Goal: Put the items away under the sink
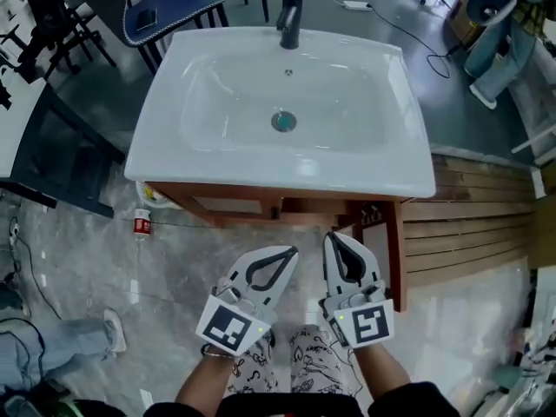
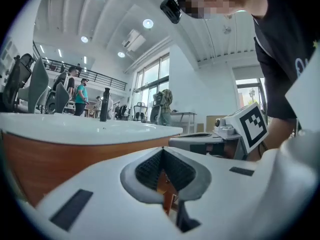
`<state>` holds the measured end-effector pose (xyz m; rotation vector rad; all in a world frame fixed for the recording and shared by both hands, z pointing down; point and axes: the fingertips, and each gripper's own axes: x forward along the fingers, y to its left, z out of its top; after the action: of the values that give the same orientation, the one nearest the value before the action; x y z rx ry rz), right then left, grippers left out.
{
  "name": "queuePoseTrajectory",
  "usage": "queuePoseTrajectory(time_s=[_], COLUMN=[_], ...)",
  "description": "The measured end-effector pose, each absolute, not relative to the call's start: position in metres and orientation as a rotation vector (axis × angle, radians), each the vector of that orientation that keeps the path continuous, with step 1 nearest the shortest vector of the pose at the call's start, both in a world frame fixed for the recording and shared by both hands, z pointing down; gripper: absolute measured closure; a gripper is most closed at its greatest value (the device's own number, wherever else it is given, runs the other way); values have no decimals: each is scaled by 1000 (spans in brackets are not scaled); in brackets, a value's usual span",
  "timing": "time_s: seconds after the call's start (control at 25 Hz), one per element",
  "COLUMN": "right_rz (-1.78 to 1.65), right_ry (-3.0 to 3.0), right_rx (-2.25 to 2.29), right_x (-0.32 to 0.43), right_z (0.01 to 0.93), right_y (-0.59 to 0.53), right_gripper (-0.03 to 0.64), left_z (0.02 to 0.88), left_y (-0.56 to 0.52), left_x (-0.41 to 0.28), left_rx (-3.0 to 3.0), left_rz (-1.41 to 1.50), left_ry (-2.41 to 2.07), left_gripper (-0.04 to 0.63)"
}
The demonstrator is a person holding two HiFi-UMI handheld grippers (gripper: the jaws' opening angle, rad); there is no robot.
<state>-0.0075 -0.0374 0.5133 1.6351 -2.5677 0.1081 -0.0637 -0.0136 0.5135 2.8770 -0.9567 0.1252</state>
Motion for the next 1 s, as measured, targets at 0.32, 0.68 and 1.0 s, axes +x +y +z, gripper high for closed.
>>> queuePoseTrajectory(time_s=[0.32,0.68,1.0], right_rz=[126,162,108], right_ry=[-2594,-2629,-2673], right_rx=[1588,1608,1582], right_x=[-20,-34,-44], right_z=[408,327,279], right_y=[-27,-15,-6], right_gripper=[612,612,611], left_z=[417,337,294], left_y=[-1,7,16], left_x=[-83,-97,-112], left_rx=[2856,2891,2883], left_rz=[161,173,117], left_ry=[-946,-971,-1055], left_gripper=[591,591,591])
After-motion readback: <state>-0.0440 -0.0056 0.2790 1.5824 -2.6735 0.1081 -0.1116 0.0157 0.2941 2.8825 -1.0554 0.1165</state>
